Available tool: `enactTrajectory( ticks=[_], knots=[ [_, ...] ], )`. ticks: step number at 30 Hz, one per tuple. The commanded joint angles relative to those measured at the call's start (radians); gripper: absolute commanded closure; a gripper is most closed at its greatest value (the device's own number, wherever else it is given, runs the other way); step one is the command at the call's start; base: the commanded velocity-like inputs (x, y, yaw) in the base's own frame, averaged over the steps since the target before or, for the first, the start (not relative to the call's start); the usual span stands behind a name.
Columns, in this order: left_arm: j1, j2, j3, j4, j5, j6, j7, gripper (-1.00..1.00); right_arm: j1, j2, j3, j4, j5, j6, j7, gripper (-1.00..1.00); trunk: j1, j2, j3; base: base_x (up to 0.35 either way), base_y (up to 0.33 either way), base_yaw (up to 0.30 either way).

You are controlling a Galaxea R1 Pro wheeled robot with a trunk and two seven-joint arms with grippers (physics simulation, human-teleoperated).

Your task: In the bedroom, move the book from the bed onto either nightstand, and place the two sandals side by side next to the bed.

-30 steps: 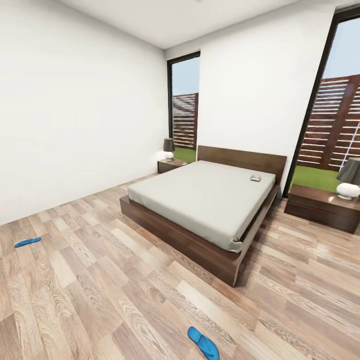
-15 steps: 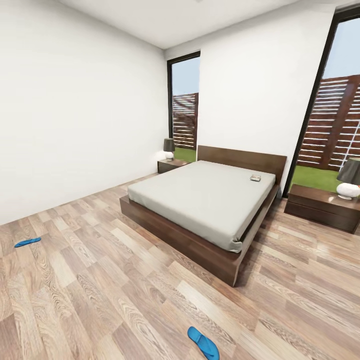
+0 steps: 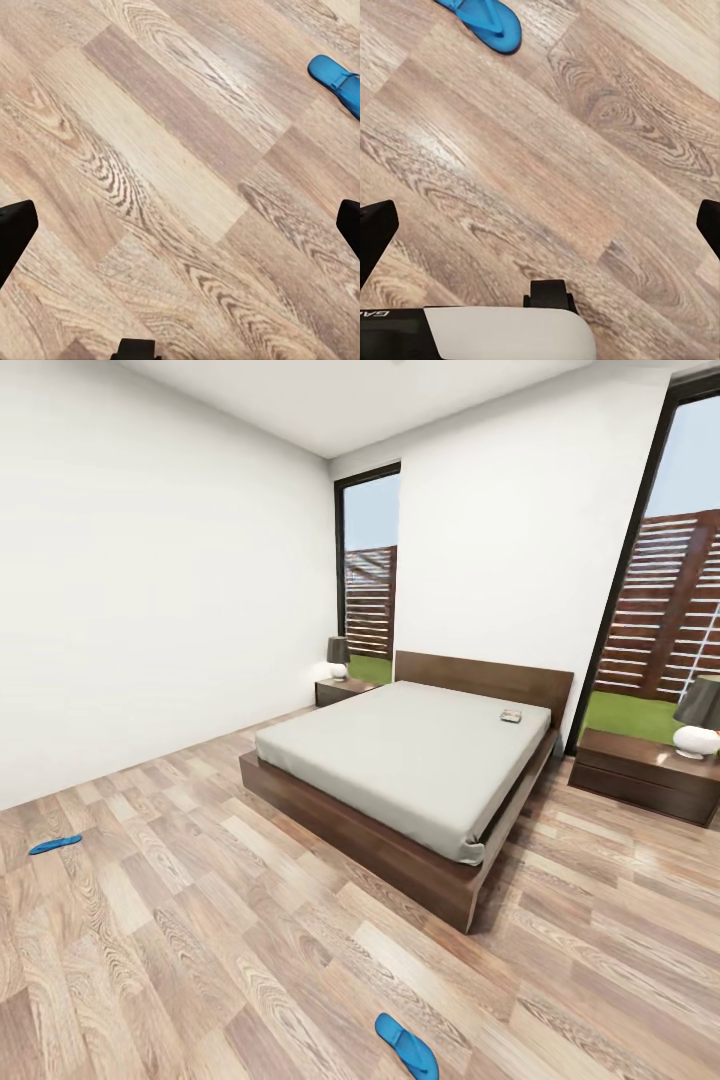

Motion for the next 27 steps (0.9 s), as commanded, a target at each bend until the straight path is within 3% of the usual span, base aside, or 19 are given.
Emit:
enactTrajectory(
  ticks=[1, 20, 27],
  knots=[
    [0.000, 0.000, 0.000, 0.000, 0.008, -0.002, 0.000, -1.00, 0.000, 0.000, -0.002, 0.001, 0.000, -0.003, 0.000, -1.00, 0.000, -0.001, -0.001, 0.000, 0.000, 0.000],
    [0.000, 0.000, 0.000, 0.000, 0.008, -0.003, 0.000, -1.00, -0.001, 0.001, -0.002, 0.001, 0.000, -0.003, 0.000, -1.00, 0.000, -0.001, -0.001, 0.098, -0.087, 0.000],
    [0.000, 0.000, 0.001, 0.000, 0.008, -0.002, 0.000, -1.00, 0.000, 0.002, -0.002, 0.001, 0.000, -0.003, 0.000, -1.00, 0.000, -0.001, -0.001, 0.227, -0.103, 0.000]
  ],
)
